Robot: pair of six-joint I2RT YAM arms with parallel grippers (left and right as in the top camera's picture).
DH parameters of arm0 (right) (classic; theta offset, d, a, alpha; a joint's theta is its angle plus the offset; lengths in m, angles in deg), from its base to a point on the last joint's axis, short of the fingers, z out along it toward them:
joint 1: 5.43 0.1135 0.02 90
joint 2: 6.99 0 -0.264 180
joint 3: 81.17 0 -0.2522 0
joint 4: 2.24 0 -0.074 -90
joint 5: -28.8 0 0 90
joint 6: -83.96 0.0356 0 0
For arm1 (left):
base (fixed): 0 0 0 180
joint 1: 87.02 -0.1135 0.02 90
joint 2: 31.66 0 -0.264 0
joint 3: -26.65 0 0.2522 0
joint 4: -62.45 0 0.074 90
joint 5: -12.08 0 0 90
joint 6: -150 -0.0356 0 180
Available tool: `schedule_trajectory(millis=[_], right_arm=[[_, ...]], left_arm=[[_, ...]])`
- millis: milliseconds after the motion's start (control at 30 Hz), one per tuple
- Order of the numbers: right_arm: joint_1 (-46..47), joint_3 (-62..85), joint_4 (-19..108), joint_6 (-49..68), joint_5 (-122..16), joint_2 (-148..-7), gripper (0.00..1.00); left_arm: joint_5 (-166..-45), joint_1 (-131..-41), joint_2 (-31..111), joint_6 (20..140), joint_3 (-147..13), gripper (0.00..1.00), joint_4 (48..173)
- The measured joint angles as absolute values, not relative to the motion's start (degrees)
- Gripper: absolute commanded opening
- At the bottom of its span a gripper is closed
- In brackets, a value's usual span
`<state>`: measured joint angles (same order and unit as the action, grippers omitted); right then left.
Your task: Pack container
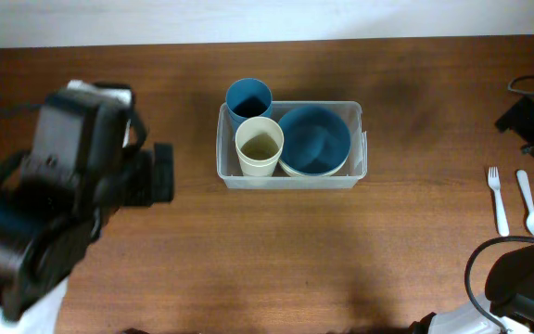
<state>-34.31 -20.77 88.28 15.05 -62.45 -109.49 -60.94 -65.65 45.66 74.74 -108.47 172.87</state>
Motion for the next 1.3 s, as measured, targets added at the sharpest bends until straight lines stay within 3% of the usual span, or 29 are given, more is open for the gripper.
schedule_trajectory(millis=[300,600,833,1300], right_arm=[[-34.31,-20.77,88.32,14.98,-62.21,-109.49,0.99],[-34.31,-20.77,87.71,14.48,-62.21,-109.49,0.99],[-34.31,-20.77,88.25,10.15,-62.19,-109.49,0.99],[-34.31,-20.77,88.71,-4.01,-63.44,-109.49,0.99]], left_arm=[[-60.97,-65.65,41.69,78.80,-95.56,1.00,172.24],[-60.97,-65.65,42.23,81.23,-77.83,1.00,158.99],[-60.97,-65.65,40.70,84.75,-69.00,1.00,157.77],[-60.77,-65.65,16.44,85.82,-67.25,1.00,157.79]])
